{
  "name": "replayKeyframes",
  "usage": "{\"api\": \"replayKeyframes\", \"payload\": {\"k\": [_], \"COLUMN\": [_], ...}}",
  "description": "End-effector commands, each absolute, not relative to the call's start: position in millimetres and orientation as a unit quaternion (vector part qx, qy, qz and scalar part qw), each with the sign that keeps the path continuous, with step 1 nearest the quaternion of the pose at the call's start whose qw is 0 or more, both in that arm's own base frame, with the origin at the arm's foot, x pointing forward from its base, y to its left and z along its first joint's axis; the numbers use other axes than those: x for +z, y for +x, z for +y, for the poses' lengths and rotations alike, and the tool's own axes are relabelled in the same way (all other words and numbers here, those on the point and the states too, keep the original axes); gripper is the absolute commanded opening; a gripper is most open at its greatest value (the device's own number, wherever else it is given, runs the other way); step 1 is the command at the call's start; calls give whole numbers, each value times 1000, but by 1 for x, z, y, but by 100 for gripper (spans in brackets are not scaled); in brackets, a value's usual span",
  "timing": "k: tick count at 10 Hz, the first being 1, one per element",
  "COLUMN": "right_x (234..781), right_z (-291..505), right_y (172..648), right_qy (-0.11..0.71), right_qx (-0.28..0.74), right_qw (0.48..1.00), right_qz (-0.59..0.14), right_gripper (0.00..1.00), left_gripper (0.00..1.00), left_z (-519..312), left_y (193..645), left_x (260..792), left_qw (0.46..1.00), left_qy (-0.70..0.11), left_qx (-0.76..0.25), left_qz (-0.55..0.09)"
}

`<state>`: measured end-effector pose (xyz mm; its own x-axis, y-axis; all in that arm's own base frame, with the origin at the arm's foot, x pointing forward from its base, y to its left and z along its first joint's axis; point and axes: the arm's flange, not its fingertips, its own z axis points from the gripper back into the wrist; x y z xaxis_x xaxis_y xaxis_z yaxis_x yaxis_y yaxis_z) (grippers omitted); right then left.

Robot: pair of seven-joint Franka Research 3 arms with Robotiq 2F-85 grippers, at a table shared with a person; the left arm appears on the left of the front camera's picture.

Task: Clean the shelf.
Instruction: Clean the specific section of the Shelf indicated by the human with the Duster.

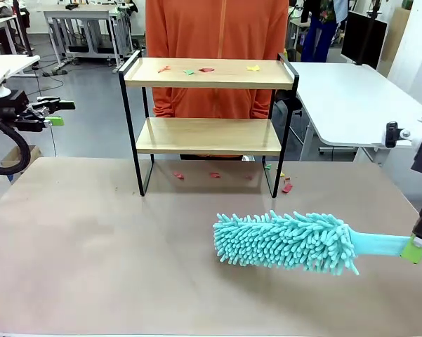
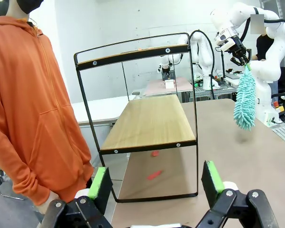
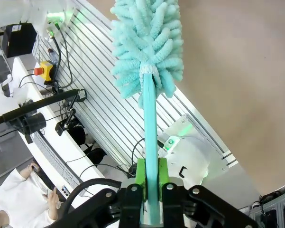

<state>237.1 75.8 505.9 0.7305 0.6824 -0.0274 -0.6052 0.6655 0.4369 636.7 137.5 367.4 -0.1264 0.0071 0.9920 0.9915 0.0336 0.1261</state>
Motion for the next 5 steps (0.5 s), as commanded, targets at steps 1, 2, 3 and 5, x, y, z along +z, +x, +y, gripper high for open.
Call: {"api": "replayKeyframes", "payload": {"k": [1, 2, 3, 5], "right_x": [510, 510, 510, 510], "right_z": [78, 78, 78, 78], "right_y": [239, 239, 239, 239], "right_qy": [210, 210, 210, 210], "right_qx": [356, 356, 356, 356], "right_qw": [905, 905, 905, 905], "right_qz": [95, 95, 95, 95], "right_gripper": [13, 13, 13, 13], "left_gripper": [100, 100, 100, 100], "left_z": [136, 136, 136, 136], "left_y": [634, 634, 634, 634], "left_x": [369, 369, 369, 369], "left_qw": [474, 474, 474, 474], "left_qy": [-455, -455, -455, -455], "left_qx": [-529, -529, -529, -529], "left_qz": [-538, -538, -538, -538]}}
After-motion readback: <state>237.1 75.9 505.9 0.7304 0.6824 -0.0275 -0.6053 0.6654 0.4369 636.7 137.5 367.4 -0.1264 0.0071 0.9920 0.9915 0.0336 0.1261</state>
